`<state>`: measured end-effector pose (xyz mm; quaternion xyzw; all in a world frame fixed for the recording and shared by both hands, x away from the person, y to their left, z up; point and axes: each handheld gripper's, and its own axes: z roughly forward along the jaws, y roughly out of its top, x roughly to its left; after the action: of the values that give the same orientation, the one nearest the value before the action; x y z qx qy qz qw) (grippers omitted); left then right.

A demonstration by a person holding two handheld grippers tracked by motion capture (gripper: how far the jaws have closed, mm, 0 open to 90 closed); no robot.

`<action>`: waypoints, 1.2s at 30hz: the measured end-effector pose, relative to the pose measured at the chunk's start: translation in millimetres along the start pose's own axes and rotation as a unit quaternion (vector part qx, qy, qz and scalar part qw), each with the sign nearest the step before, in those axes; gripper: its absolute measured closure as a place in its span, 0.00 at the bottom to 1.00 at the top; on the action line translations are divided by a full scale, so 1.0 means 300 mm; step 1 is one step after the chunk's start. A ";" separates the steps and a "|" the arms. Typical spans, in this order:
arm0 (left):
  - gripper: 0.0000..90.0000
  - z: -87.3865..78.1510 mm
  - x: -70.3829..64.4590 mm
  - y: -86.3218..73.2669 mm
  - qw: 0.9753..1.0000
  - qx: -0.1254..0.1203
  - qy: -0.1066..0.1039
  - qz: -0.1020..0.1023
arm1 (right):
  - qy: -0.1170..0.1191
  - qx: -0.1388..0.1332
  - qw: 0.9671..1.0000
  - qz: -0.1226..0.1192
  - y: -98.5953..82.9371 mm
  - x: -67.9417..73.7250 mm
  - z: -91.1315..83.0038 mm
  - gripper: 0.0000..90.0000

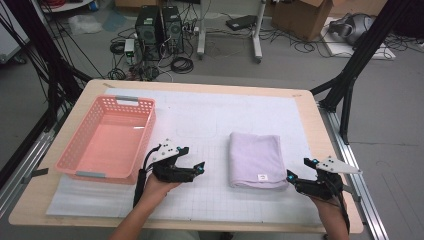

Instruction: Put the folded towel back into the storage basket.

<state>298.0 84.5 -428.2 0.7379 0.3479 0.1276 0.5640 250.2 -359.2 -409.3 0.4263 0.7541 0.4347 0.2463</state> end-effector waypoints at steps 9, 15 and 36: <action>0.20 0.079 -0.030 0.056 0.999 0.011 -0.028 -0.017 | 0.000 0.003 1.000 0.003 0.000 -0.001 -0.001 0.22; 0.22 0.149 -0.055 0.090 0.999 0.028 -0.037 -0.020 | 0.002 0.005 1.000 0.001 0.000 0.000 0.002 0.22; 0.22 0.342 -0.099 0.086 0.993 0.102 -0.028 -0.061 | 0.006 0.003 1.000 0.006 -0.003 -0.012 0.002 0.22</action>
<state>345.6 -14.4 -432.5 0.7720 0.3878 0.0363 0.5023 252.0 -362.4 -410.4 0.4289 0.7543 0.4363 0.2384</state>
